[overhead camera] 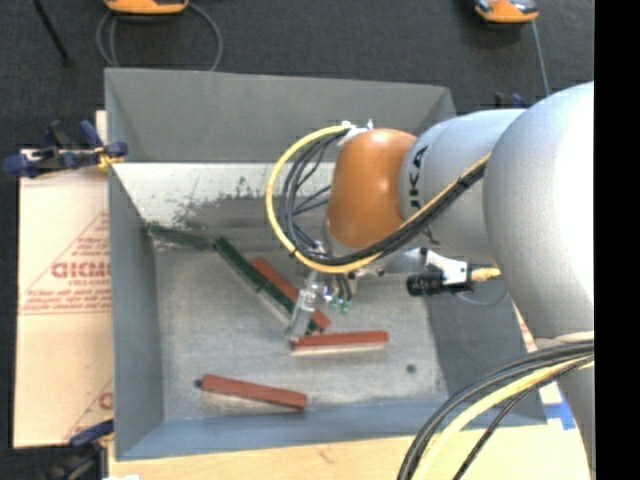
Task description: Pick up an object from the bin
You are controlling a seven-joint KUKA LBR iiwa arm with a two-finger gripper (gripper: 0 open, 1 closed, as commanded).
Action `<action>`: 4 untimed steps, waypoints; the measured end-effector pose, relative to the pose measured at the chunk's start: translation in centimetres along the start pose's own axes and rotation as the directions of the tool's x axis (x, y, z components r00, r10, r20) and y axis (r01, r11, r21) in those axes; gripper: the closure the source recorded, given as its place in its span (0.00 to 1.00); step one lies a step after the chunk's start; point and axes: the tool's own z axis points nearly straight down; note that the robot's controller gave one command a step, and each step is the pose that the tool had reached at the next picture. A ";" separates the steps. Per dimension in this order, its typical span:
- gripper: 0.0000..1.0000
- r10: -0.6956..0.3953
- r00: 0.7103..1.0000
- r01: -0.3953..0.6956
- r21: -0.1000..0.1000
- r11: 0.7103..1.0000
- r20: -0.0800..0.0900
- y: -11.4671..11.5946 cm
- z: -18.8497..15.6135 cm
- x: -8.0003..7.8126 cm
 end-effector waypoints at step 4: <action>1.00 0.260 0.966 -0.260 0.005 0.966 -0.003 1.8 3.2 -0.5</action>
Offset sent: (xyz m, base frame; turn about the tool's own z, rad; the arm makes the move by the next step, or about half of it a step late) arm 0.0161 0.0096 0.0065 0.1241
